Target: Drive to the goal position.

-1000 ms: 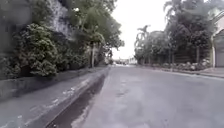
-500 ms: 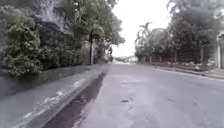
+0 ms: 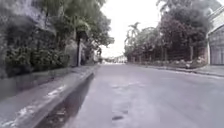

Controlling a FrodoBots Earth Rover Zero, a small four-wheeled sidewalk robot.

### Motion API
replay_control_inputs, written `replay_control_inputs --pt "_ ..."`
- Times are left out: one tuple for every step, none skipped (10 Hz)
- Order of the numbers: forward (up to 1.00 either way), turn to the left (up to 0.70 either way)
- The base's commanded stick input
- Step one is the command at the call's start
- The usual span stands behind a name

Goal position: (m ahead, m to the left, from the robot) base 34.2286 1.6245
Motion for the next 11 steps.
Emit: replay_control_inputs --pt "1.0 0.0" --pt "1.0 0.0" --pt "1.0 0.0" --pt "1.0 0.0" --pt "1.0 0.0" --pt "1.0 0.0" --pt "1.0 0.0" --pt "1.0 0.0" --pt "1.0 0.0" --pt "1.0 0.0" --pt "1.0 0.0"
